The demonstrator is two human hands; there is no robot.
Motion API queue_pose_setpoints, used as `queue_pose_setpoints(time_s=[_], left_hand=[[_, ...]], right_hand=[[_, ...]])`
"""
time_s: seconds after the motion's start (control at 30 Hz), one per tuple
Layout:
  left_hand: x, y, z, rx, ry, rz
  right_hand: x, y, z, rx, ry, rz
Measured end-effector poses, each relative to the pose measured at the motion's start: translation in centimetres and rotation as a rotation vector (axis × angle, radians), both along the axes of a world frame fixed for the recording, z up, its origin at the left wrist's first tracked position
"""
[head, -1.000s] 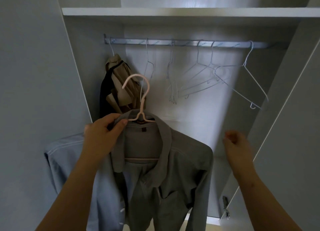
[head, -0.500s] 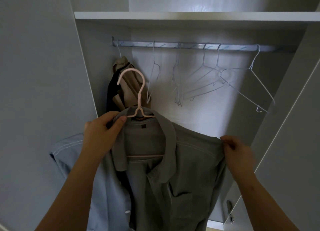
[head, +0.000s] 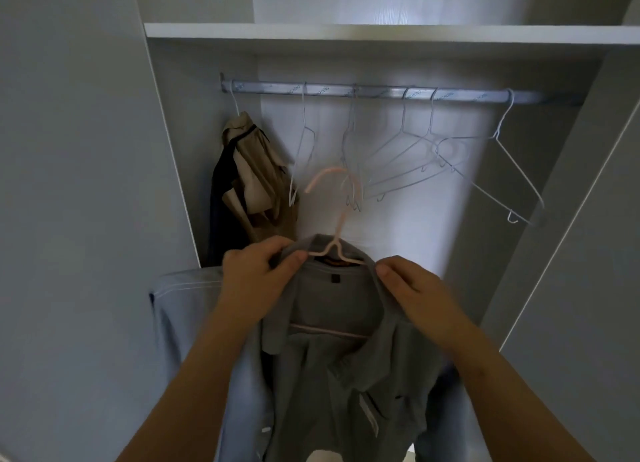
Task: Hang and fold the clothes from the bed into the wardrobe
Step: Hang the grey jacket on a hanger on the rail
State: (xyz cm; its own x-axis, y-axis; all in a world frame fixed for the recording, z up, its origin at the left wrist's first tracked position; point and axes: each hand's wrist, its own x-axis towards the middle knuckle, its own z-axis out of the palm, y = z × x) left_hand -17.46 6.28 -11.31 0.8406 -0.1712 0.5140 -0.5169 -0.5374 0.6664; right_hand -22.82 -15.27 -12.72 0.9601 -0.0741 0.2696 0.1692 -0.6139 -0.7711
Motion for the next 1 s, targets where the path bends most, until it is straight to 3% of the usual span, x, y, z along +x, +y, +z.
queue_pose_setpoints(time_s=[0.27, 0.4, 0.57, 0.77, 1.0], left_hand=[[0.9, -2.4, -1.3, 0.035, -0.015, -0.043], [2.6, -1.8, -1.9, -0.115, 0.086, 0.016], [3.9, -0.6, -2.7, -0.256, 0.26, 0.018], [6.8, 2.3, -2.8, -0.334, 0.298, 0.152], [14.1, 5.8, -0.8, -0.466, 0.266, 0.227]], right_hand=[[0.7, 0.0, -0.5, 0.045, -0.005, -0.199], [0.7, 0.6, -0.2, 0.281, 0.058, -0.322], [1.5, 3.6, 0.7, 0.638, 0.331, -0.133], [5.2, 8.9, 1.3, 0.546, 0.374, 0.045], [14.6, 14.6, 3.7, 0.504, 0.197, 0.127]])
